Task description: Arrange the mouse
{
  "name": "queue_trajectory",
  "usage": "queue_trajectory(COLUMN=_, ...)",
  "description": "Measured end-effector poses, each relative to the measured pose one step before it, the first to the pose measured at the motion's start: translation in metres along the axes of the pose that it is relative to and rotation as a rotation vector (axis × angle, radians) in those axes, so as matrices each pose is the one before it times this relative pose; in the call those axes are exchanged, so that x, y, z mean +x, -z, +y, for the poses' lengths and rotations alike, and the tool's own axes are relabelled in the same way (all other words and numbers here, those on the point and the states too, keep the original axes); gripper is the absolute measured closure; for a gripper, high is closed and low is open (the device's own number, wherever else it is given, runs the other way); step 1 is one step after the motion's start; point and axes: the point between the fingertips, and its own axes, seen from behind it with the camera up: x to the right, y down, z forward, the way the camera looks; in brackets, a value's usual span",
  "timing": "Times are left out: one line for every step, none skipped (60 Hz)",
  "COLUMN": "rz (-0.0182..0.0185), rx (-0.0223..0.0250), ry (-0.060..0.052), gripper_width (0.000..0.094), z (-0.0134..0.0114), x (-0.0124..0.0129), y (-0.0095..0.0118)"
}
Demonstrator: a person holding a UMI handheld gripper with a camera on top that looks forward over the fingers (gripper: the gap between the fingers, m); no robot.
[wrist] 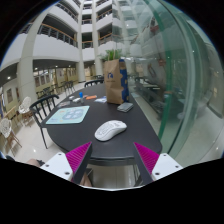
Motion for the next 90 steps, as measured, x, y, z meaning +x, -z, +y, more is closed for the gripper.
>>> queue_trajectory(rz=-0.00674, rx=-0.00542, ry=0.0030, gripper_width=0.0089, z=0.00031, x=-0.00330, y=-0.00659)
queue_trajectory(rz=-0.00544, rx=-0.00608, ry=0.0020, gripper_width=0.0090, z=0.00042, x=-0.00286, y=-0.00675)
queue_trajectory(rz=-0.00300, rx=-0.00697, ry=0.0012, gripper_width=0.0088, z=0.00105, x=-0.00243, y=-0.00715)
queue_trajectory(rz=-0.00026, rx=-0.00650, ry=0.0021, gripper_width=0.0088, z=0.00082, x=-0.00524, y=-0.00678)
queue_trajectory(rz=0.00023, rx=-0.00769, ry=0.0020, gripper_width=0.0088, z=0.00080, x=-0.00259, y=-0.00667)
queue_trajectory(rz=0.00062, rx=-0.00592, ry=0.0038, gripper_width=0.0088, z=0.00067, x=-0.00422, y=-0.01032)
queue_trajectory(rz=0.00030, rx=-0.00635, ry=0.0049, gripper_width=0.0087, z=0.00075, x=-0.00239, y=-0.00667)
queue_trajectory(rz=0.00141, rx=-0.00637, ry=0.0057, gripper_width=0.0086, z=0.00101, x=-0.00132, y=-0.00659)
queue_trajectory(rz=0.00413, rx=-0.00731, ry=0.0049, gripper_width=0.0084, z=0.00113, x=-0.00074, y=-0.00622)
queue_trajectory(rz=0.00646, rx=-0.00751, ry=0.0026, gripper_width=0.0079, z=0.00107, x=-0.00030, y=-0.00564)
queue_trajectory(rz=0.00718, rx=-0.00665, ry=0.0012, gripper_width=0.0076, z=0.00070, x=0.00009, y=-0.00528)
queue_trajectory(rz=0.00526, rx=-0.00531, ry=0.0000, gripper_width=0.0076, z=0.00142, x=0.00057, y=-0.00296)
queue_trajectory(rz=0.00556, rx=-0.00399, ry=-0.0015, gripper_width=0.0075, z=-0.00074, x=-0.00146, y=-0.00642)
queue_trajectory(rz=0.00649, rx=0.00074, ry=-0.0008, gripper_width=0.0073, z=-0.00150, x=-0.00004, y=-0.00344)
queue_trajectory(rz=0.00582, rx=0.01265, ry=0.0043, gripper_width=0.0075, z=-0.00468, x=0.00006, y=-0.00459)
queue_trajectory(rz=0.00229, rx=0.00367, ry=0.0016, gripper_width=0.0079, z=-0.00245, x=-0.00083, y=-0.00419)
queue_trajectory(rz=-0.00116, rx=-0.00359, ry=-0.0017, gripper_width=0.0087, z=-0.00083, x=-0.00164, y=-0.00401)
queue_trajectory(rz=-0.00045, rx=-0.00612, ry=-0.0033, gripper_width=0.0084, z=-0.00246, x=-0.00059, y=-0.00843)
queue_trajectory(rz=0.00169, rx=0.00182, ry=-0.0015, gripper_width=0.0083, z=-0.00227, x=-0.00040, y=-0.00347)
queue_trajectory(rz=0.00010, rx=-0.00357, ry=-0.0017, gripper_width=0.0085, z=-0.00130, x=-0.00101, y=-0.00282)
queue_trajectory(rz=-0.00071, rx=-0.00621, ry=-0.0019, gripper_width=0.0086, z=-0.00106, x=-0.00092, y=-0.00249)
queue_trajectory(rz=0.00359, rx=-0.00484, ry=-0.0008, gripper_width=0.0080, z=-0.00236, x=0.00033, y=-0.00018)
queue_trajectory(rz=0.00385, rx=-0.00457, ry=0.0014, gripper_width=0.0080, z=-0.00123, x=0.00049, y=-0.00143)
queue_trajectory(rz=-0.00027, rx=-0.00639, ry=-0.0003, gripper_width=0.0082, z=-0.00109, x=-0.00052, y=-0.00316)
queue_trajectory(rz=0.00100, rx=-0.00590, ry=-0.0001, gripper_width=0.0084, z=-0.00140, x=-0.00043, y=-0.00321)
queue_trajectory(rz=0.00159, rx=-0.00404, ry=0.0000, gripper_width=0.0086, z=-0.00225, x=-0.00041, y=-0.00318)
queue_trajectory(rz=0.00016, rx=-0.00520, ry=-0.0009, gripper_width=0.0086, z=-0.00223, x=-0.00066, y=-0.00347)
queue_trajectory(rz=0.00079, rx=-0.00576, ry=-0.0021, gripper_width=0.0086, z=-0.00212, x=-0.00056, y=-0.00335)
queue_trajectory(rz=0.00143, rx=-0.00499, ry=-0.0018, gripper_width=0.0084, z=-0.00235, x=-0.00063, y=-0.00332)
queue_trajectory(rz=0.00129, rx=-0.00604, ry=-0.0003, gripper_width=0.0085, z=-0.00245, x=-0.00061, y=-0.00334)
queue_trajectory(rz=0.00138, rx=-0.00712, ry=0.0008, gripper_width=0.0085, z=-0.00196, x=-0.00079, y=-0.00356)
queue_trajectory(rz=0.00140, rx=-0.00637, ry=0.0019, gripper_width=0.0085, z=-0.00220, x=-0.00072, y=-0.00345)
queue_trajectory(rz=0.00203, rx=-0.00425, ry=0.0015, gripper_width=0.0085, z=-0.00206, x=-0.00021, y=-0.00601)
queue_trajectory(rz=0.00179, rx=-0.00408, ry=-0.0007, gripper_width=0.0086, z=-0.00084, x=-0.00104, y=-0.00199)
queue_trajectory(rz=0.00287, rx=-0.00184, ry=0.0002, gripper_width=0.0085, z=-0.00198, x=-0.00026, y=-0.00295)
queue_trajectory(rz=0.00529, rx=-0.00133, ry=0.0019, gripper_width=0.0092, z=-0.00197, x=-0.00009, y=-0.00321)
queue_trajectory(rz=0.00960, rx=-0.00148, ry=0.0027, gripper_width=0.0106, z=-0.00150, x=0.00098, y=-0.00297)
queue_trajectory(rz=0.01513, rx=-0.00037, ry=0.0046, gripper_width=0.0124, z=-0.00139, x=0.00225, y=-0.00255)
queue_trajectory(rz=0.02292, rx=-0.00021, ry=0.0047, gripper_width=0.0188, z=-0.00074, x=0.00399, y=-0.00244)
queue_trajectory(rz=0.02474, rx=0.00397, ry=0.0038, gripper_width=0.0291, z=-0.00139, x=0.00468, y=-0.00209)
queue_trajectory(rz=0.01055, rx=0.00710, ry=-0.0097, gripper_width=0.0395, z=-0.00143, x=0.00043, y=-0.00202)
queue_trajectory(rz=-0.00277, rx=0.00185, ry=-0.0320, gripper_width=0.0411, z=-0.00069, x=-0.00266, y=-0.00182)
queue_trajectory(rz=0.00681, rx=-0.00122, ry=-0.0239, gripper_width=0.0425, z=-0.00138, x=0.00006, y=-0.00473)
queue_trajectory(rz=0.00897, rx=0.00079, ry=-0.0071, gripper_width=0.0460, z=-0.00018, x=0.00078, y=0.00029)
queue_trajectory(rz=0.00248, rx=-0.00604, ry=0.0007, gripper_width=0.0475, z=0.00097, x=0.00101, y=0.00244)
queue_trajectory(rz=0.00332, rx=-0.00497, ry=0.0020, gripper_width=0.0493, z=-0.00018, x=-0.00010, y=0.00003)
queue_trajectory(rz=0.00265, rx=-0.00601, ry=-0.0025, gripper_width=0.0500, z=0.00034, x=0.00033, y=0.00076)
queue_trajectory(rz=0.00151, rx=-0.00324, ry=-0.0056, gripper_width=0.0532, z=-0.00082, x=-0.00017, y=0.00070)
queue_trajectory(rz=0.00139, rx=0.00114, ry=-0.0108, gripper_width=0.0546, z=-0.00234, x=-0.00028, y=0.00090)
queue_trajectory(rz=-0.00064, rx=-0.00057, ry=-0.0124, gripper_width=0.0563, z=-0.00231, x=-0.00085, y=0.00136)
queue_trajectory(rz=-0.00147, rx=0.00920, ry=-0.0134, gripper_width=0.0565, z=-0.00538, x=-0.00114, y=0.00229)
queue_trajectory(rz=-0.00482, rx=0.01397, ry=-0.0093, gripper_width=0.0566, z=-0.00719, x=-0.00212, y=0.00275)
queue_trajectory(rz=-0.00585, rx=0.01918, ry=-0.0033, gripper_width=0.0566, z=-0.00969, x=-0.00295, y=0.00298)
queue_trajectory(rz=-0.00571, rx=0.01933, ry=0.0030, gripper_width=0.0566, z=-0.01038, x=-0.00340, y=0.00346)
queue_trajectory(rz=-0.00082, rx=0.01864, ry=0.0034, gripper_width=0.0567, z=-0.01153, x=-0.00537, y=0.00121)
queue_trajectory(rz=-0.00043, rx=0.02411, ry=0.0012, gripper_width=0.0568, z=-0.01042, x=-0.00409, y=0.00495)
queue_trajectory(rz=0.00302, rx=0.02664, ry=-0.0020, gripper_width=0.0568, z=-0.01425, x=-0.00416, y=0.00246)
queue_trajectory(rz=0.00194, rx=0.02125, ry=0.0023, gripper_width=0.0568, z=-0.01062, x=-0.00672, y=0.00401)
queue_trajectory(rz=-0.00144, rx=0.01611, ry=0.0057, gripper_width=0.0569, z=-0.01082, x=-0.00821, y=0.00214)
queue_trajectory(rz=-0.00516, rx=0.01488, ry=0.0048, gripper_width=0.0568, z=-0.01125, x=-0.00953, y=0.00058)
queue_trajectory(rz=-0.00963, rx=0.01248, ry=0.0045, gripper_width=0.0568, z=-0.01066, x=-0.01075, y=-0.00064)
queue_trajectory(rz=-0.01187, rx=0.01022, ry=0.0073, gripper_width=0.0569, z=-0.00752, x=-0.01525, y=-0.00117)
queue_trajectory(rz=-0.01597, rx=0.01044, ry=0.0076, gripper_width=0.0568, z=-0.00725, x=-0.01449, y=-0.00079)
queue_trajectory(rz=-0.01616, rx=0.00990, ry=0.0057, gripper_width=0.0568, z=-0.00674, x=-0.01536, y=-0.00173)
queue_trajectory(rz=-0.01473, rx=0.00766, ry=0.0021, gripper_width=0.0569, z=-0.00570, x=-0.01512, y=-0.00244)
queue_trajectory(rz=-0.01355, rx=0.00438, ry=0.0004, gripper_width=0.0569, z=-0.00448, x=-0.01347, y=-0.00224)
queue_trajectory(rz=-0.01043, rx=-0.00043, ry=0.0030, gripper_width=0.0569, z=-0.00230, x=-0.01439, y=-0.00425)
queue_trajectory(rz=-0.00912, rx=-0.00243, ry=0.0050, gripper_width=0.0569, z=-0.00083, x=-0.01370, y=-0.00517)
queue_trajectory(rz=-0.00766, rx=-0.00211, ry=0.0046, gripper_width=0.0569, z=-0.00008, x=-0.01275, y=-0.00552)
queue_trajectory(rz=-0.00626, rx=-0.00114, ry=0.0044, gripper_width=0.0570, z=0.00222, x=-0.01306, y=-0.00555)
queue_trajectory(rz=-0.00677, rx=-0.00621, ry=0.0025, gripper_width=0.0570, z=0.00050, x=-0.00977, y=-0.00814)
queue_trajectory(rz=-0.00603, rx=-0.00723, ry=0.0023, gripper_width=0.0570, z=0.00343, x=-0.01048, y=-0.00713)
queue_trajectory(rz=-0.00565, rx=-0.00837, ry=0.0015, gripper_width=0.0570, z=0.00666, x=-0.01099, y=-0.00532)
queue_trajectory(rz=-0.00551, rx=-0.01342, ry=0.0004, gripper_width=0.0570, z=0.00619, x=-0.00943, y=-0.00713)
queue_trajectory(rz=-0.00609, rx=-0.01634, ry=0.0012, gripper_width=0.0570, z=0.00722, x=-0.00843, y=-0.00715)
queue_trajectory(rz=-0.00579, rx=-0.01814, ry=0.0042, gripper_width=0.0570, z=0.00825, x=-0.00771, y=-0.00716)
queue_trajectory(rz=-0.00509, rx=-0.01924, ry=0.0051, gripper_width=0.0570, z=0.00808, x=-0.00661, y=-0.00712)
queue_trajectory(rz=-0.00433, rx=-0.02024, ry=0.0047, gripper_width=0.0570, z=0.00816, x=-0.00561, y=-0.00662)
queue_trajectory(rz=-0.00252, rx=-0.01741, ry=0.0047, gripper_width=0.0571, z=0.00966, x=-0.00646, y=-0.00362)
queue_trajectory(rz=-0.00394, rx=-0.02006, ry=0.0019, gripper_width=0.0571, z=0.00529, x=-0.00207, y=-0.00784)
queue_trajectory(rz=-0.00229, rx=-0.01755, ry=0.0014, gripper_width=0.0571, z=0.00605, x=-0.00278, y=-0.00497)
queue_trajectory(rz=-0.00094, rx=-0.01547, ry=0.0000, gripper_width=0.0571, z=0.00579, x=-0.00222, y=-0.00461)
queue_trajectory(rz=-0.00035, rx=-0.01441, ry=-0.0003, gripper_width=0.0571, z=0.00557, x=-0.00161, y=-0.00418)
queue_trajectory(rz=0.00116, rx=-0.01360, ry=0.0021, gripper_width=0.0571, z=0.00701, x=-0.00281, y=-0.00162)
queue_trajectory(rz=0.00077, rx=-0.01110, ry=0.0022, gripper_width=0.0570, z=0.00473, x=-0.00093, y=-0.00281)
queue_trajectory(rz=0.00138, rx=-0.00877, ry=0.0019, gripper_width=0.0569, z=0.00422, x=-0.00024, y=-0.00232)
queue_trajectory(rz=0.00356, rx=-0.00727, ry=0.0041, gripper_width=0.0569, z=0.00523, x=-0.00039, y=-0.00190)
queue_trajectory(rz=0.00306, rx=-0.00876, ry=0.0058, gripper_width=0.0568, z=0.00421, x=0.00076, y=-0.00359)
queue_trajectory(rz=0.00469, rx=-0.01310, ry=0.0092, gripper_width=0.0567, z=0.00476, x=0.00115, y=-0.00249)
queue_trajectory(rz=0.00548, rx=-0.01369, ry=0.0079, gripper_width=0.0562, z=0.00503, x=0.00128, y=-0.00275)
